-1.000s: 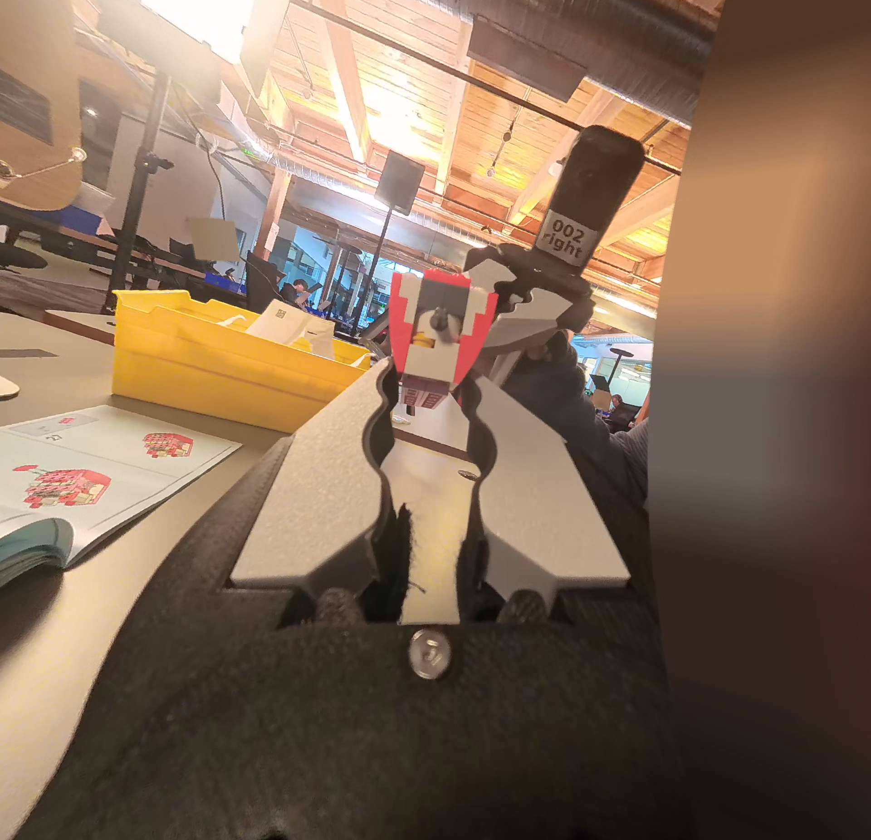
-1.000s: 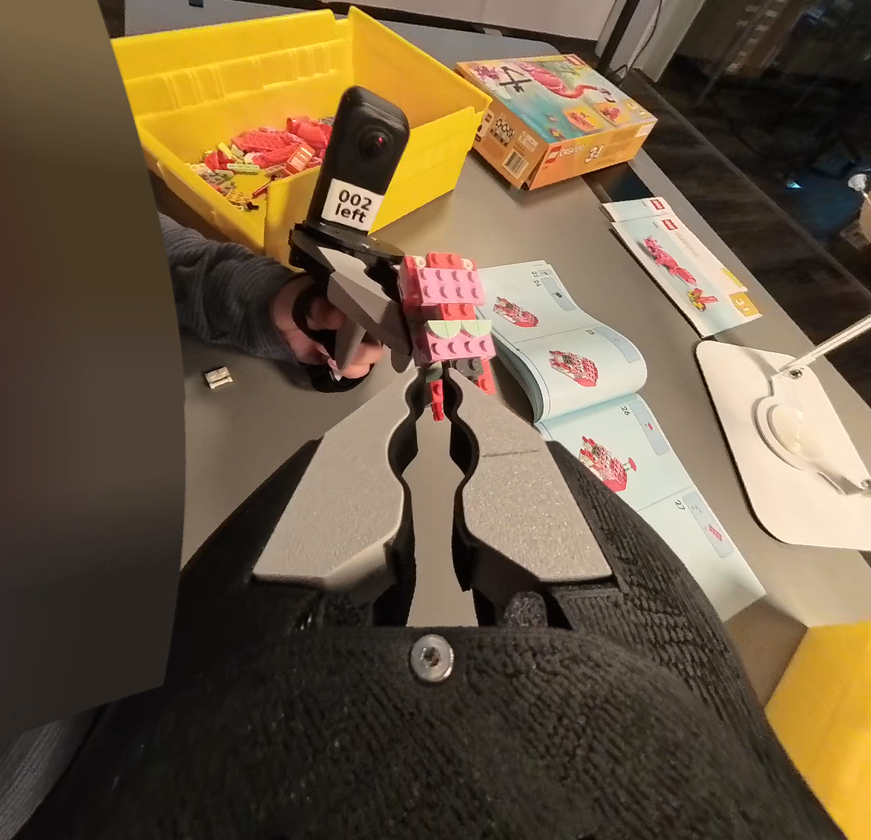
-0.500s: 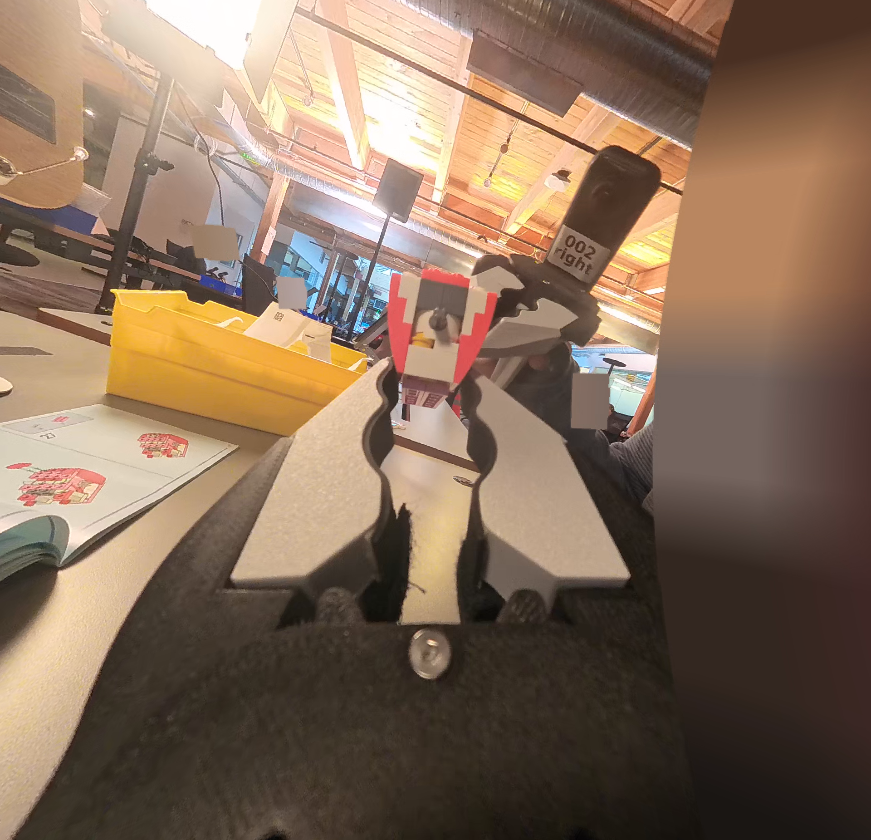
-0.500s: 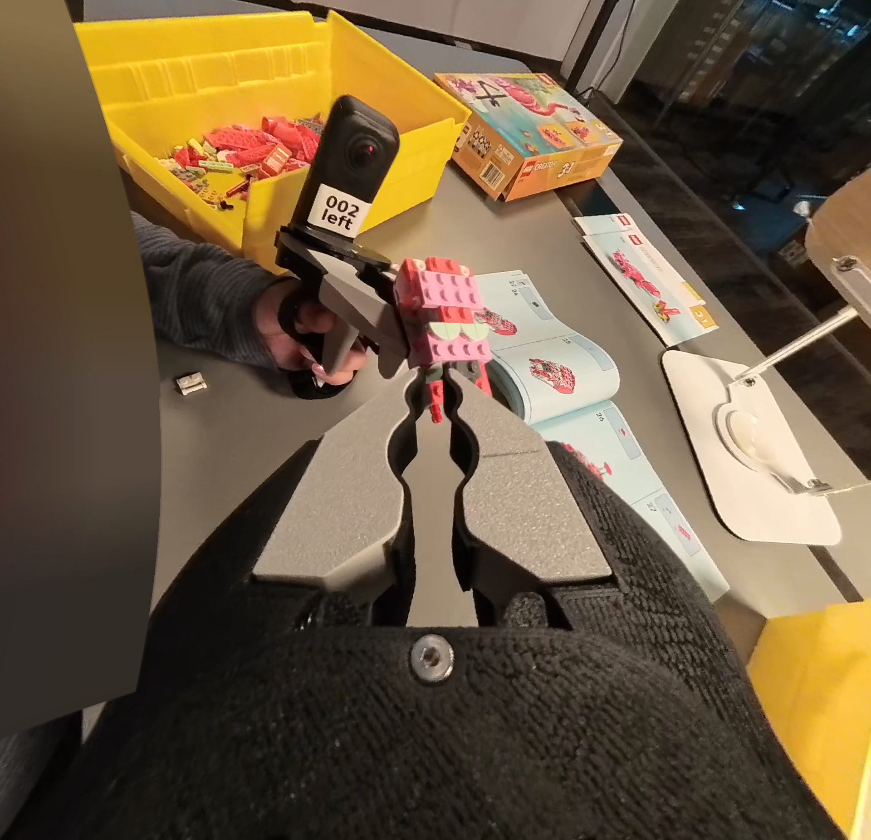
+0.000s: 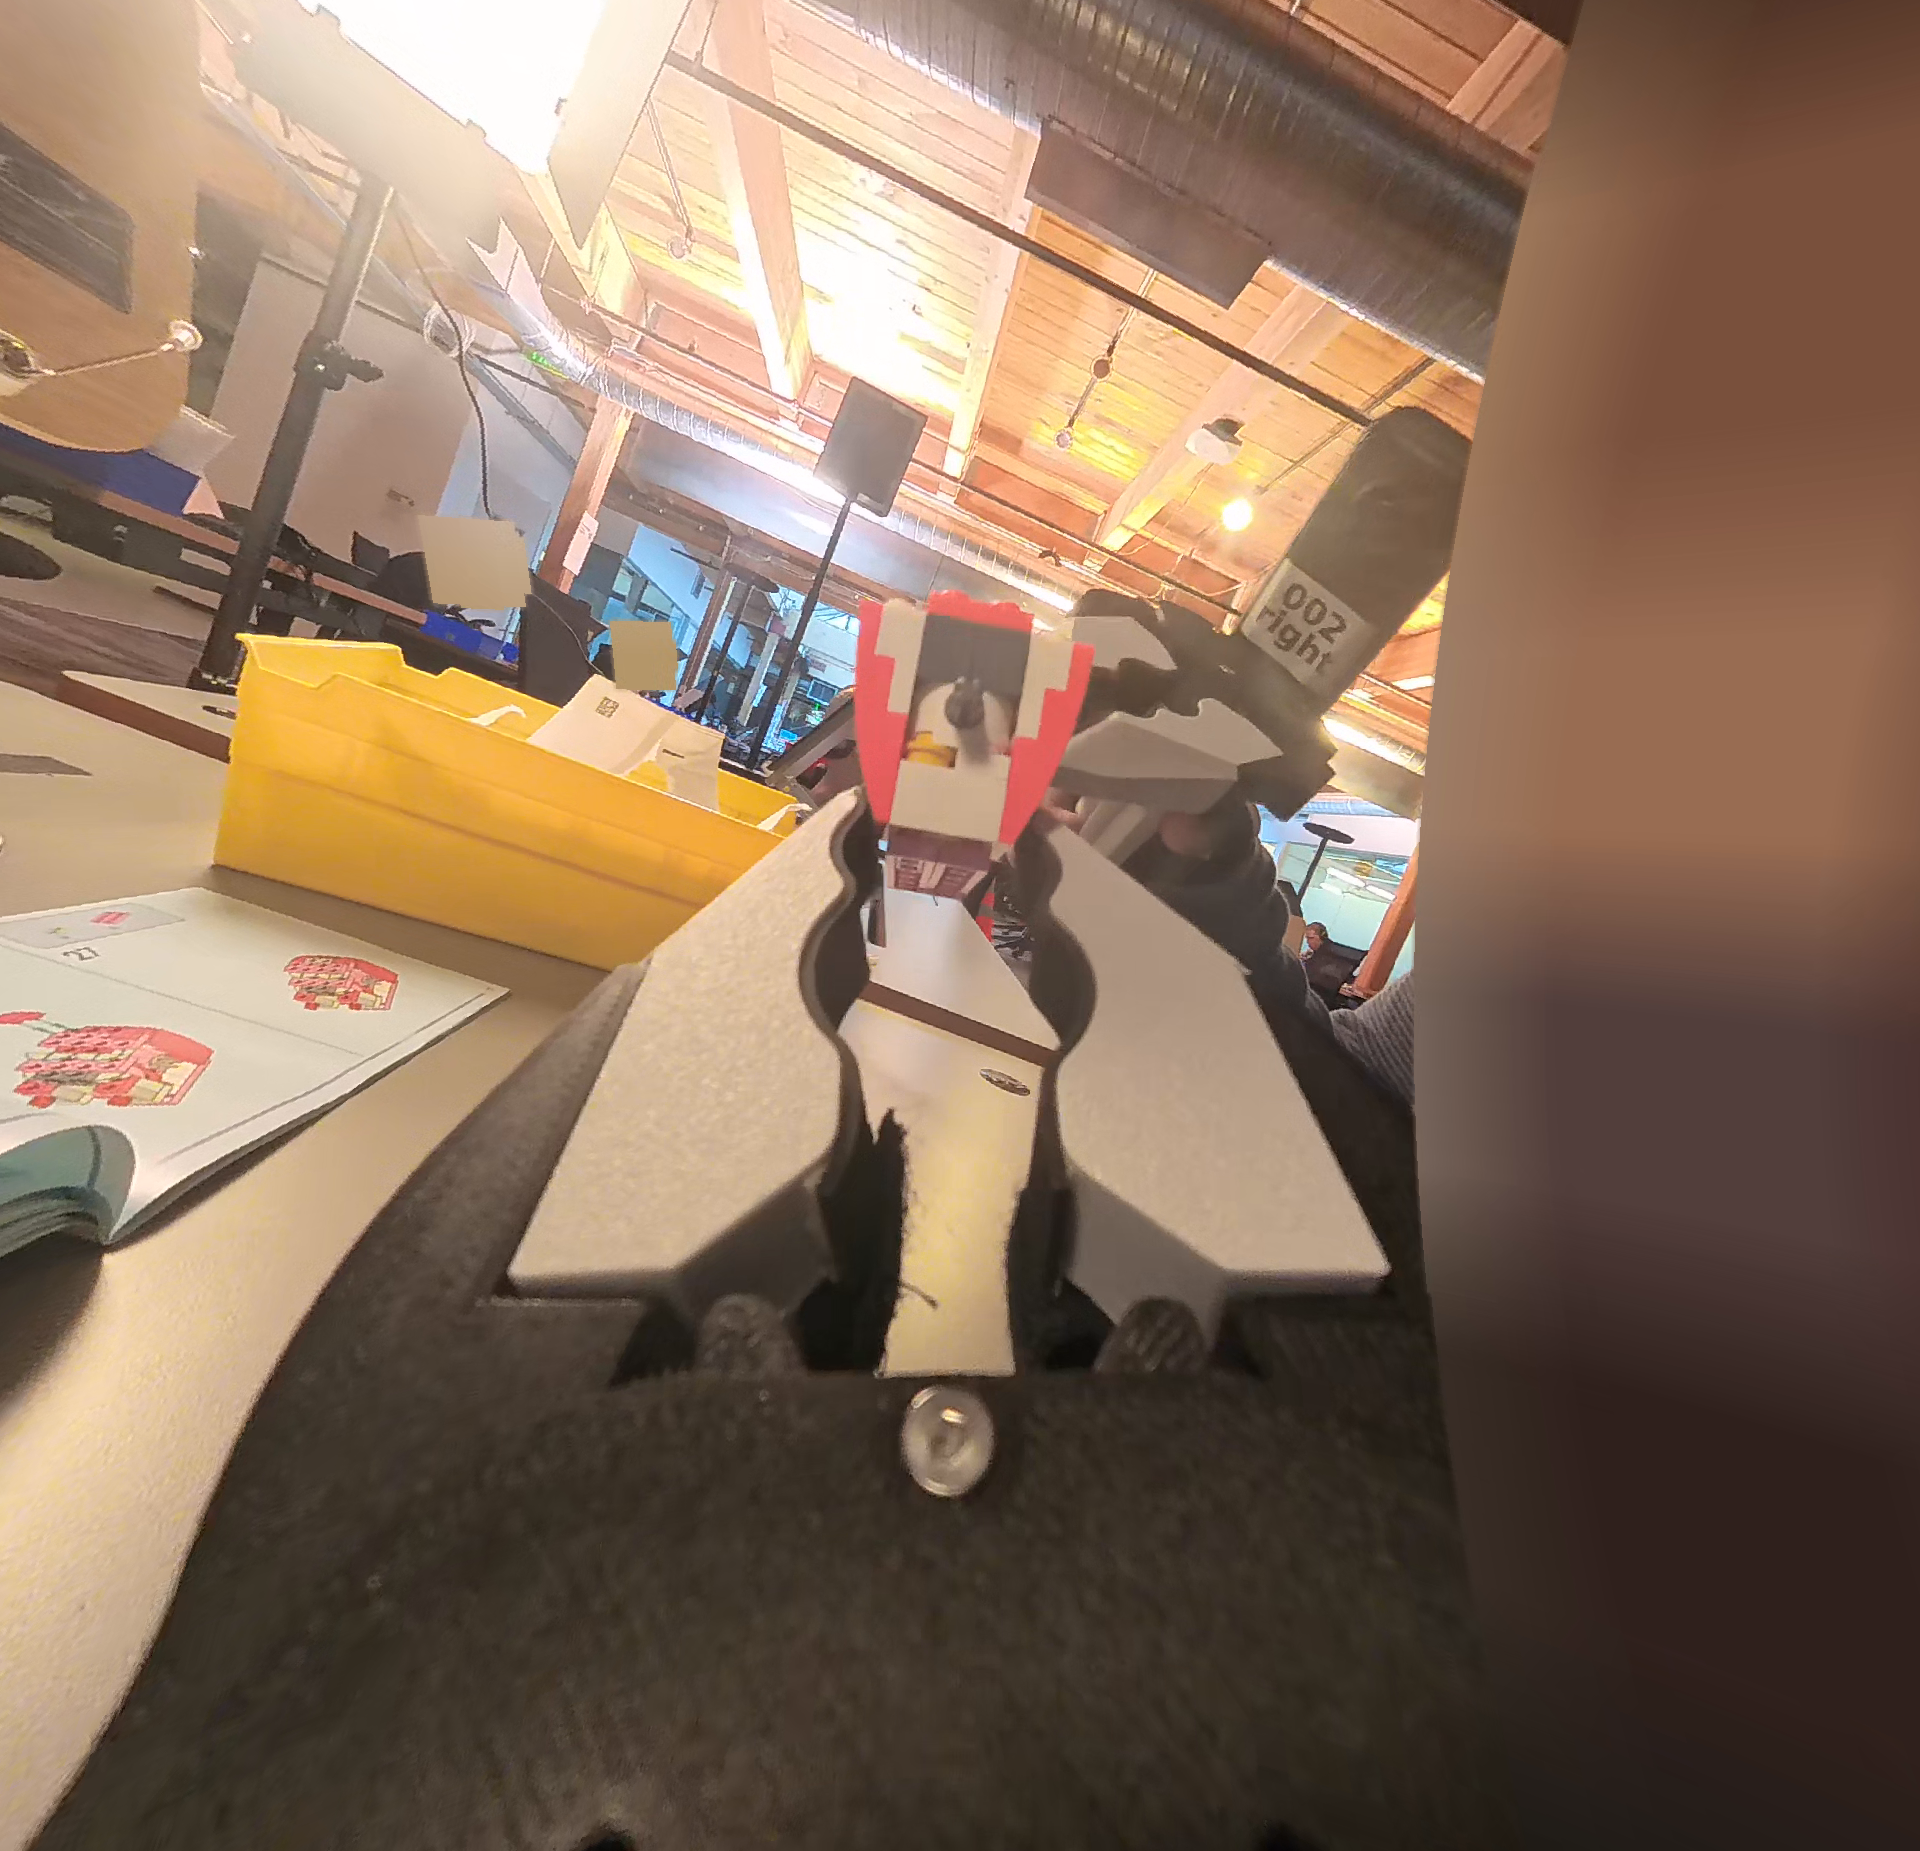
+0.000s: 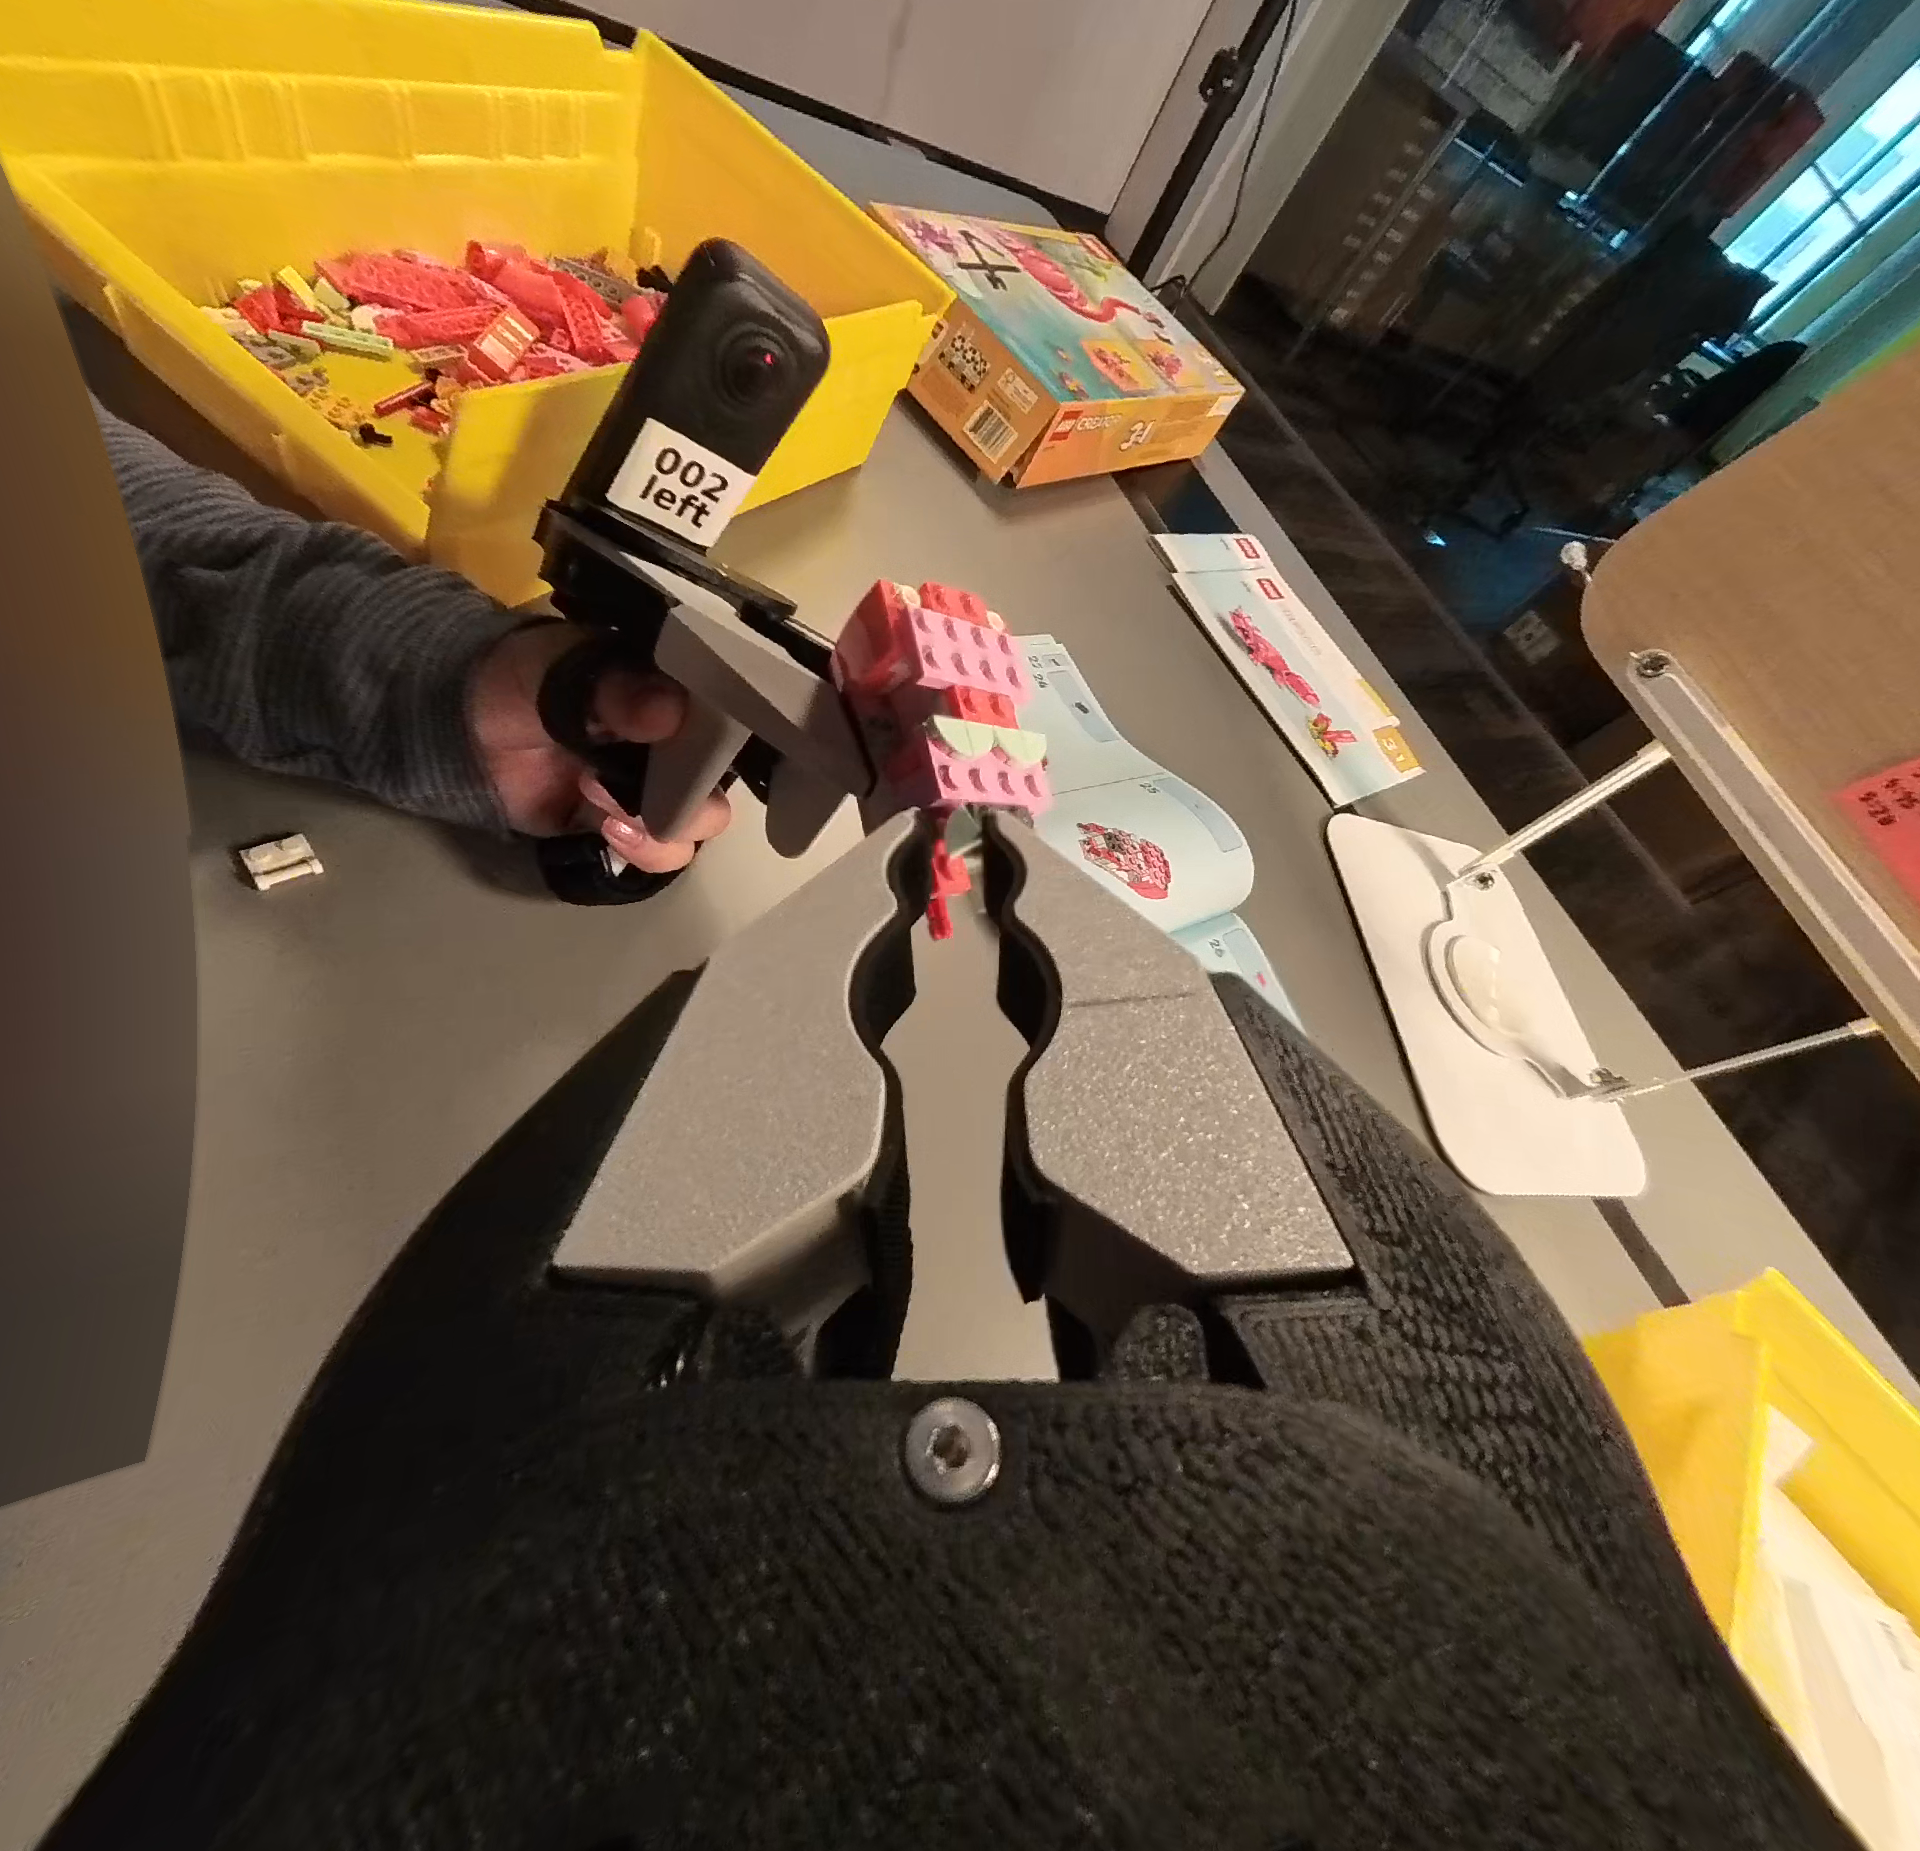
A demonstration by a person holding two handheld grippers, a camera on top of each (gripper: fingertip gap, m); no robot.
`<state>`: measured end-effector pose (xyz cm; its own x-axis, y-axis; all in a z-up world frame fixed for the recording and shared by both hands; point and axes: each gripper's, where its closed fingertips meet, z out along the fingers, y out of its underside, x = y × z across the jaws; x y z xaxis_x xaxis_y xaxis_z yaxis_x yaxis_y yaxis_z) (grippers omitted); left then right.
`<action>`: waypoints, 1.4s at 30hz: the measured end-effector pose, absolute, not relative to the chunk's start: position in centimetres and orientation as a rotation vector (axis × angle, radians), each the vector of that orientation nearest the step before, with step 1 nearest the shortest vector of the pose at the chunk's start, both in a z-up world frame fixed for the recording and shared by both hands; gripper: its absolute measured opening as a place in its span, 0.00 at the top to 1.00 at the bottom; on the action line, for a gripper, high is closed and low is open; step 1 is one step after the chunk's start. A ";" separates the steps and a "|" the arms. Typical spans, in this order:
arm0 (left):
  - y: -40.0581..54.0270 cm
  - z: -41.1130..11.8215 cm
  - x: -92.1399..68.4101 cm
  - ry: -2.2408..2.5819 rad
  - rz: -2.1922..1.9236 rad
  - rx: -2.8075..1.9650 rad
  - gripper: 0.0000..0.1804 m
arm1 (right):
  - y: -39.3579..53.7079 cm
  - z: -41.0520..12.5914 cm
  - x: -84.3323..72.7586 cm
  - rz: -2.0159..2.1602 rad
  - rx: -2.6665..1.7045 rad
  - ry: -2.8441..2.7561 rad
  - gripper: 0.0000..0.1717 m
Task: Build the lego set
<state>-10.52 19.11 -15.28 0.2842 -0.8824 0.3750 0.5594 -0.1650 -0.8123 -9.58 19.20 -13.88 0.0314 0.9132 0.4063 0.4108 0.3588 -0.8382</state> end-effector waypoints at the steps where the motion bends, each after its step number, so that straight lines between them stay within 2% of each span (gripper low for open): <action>1: 19.1 -15.3 -10.5 0.371 -1.322 -1.149 0.86 | 19.2 -13.9 -9.6 0.597 -1.226 -1.570 0.96; 12: 19.2 -15.3 -10.6 0.360 -1.328 -1.150 0.86 | 19.2 -14.0 -9.8 0.599 -1.240 -1.540 0.96; 23: 19.8 -15.5 -11.1 0.309 -1.327 -1.159 0.86 | 19.5 -14.4 -10.4 0.564 -1.232 -1.496 0.90; 37: 20.2 -15.7 -11.4 0.280 -1.321 -1.172 0.86 | 19.9 -14.6 -10.8 0.545 -1.252 -1.468 0.90; 42: 20.3 -15.8 -11.5 0.270 -1.301 -1.180 0.86 | 20.4 -14.9 -10.8 0.464 -1.247 -1.443 0.93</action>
<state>-11.52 20.33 -15.79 0.3265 -0.8380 0.4372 0.5951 -0.1771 -0.7839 -10.82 20.40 -14.95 0.1756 0.8640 0.4718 0.4269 0.3651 -0.8273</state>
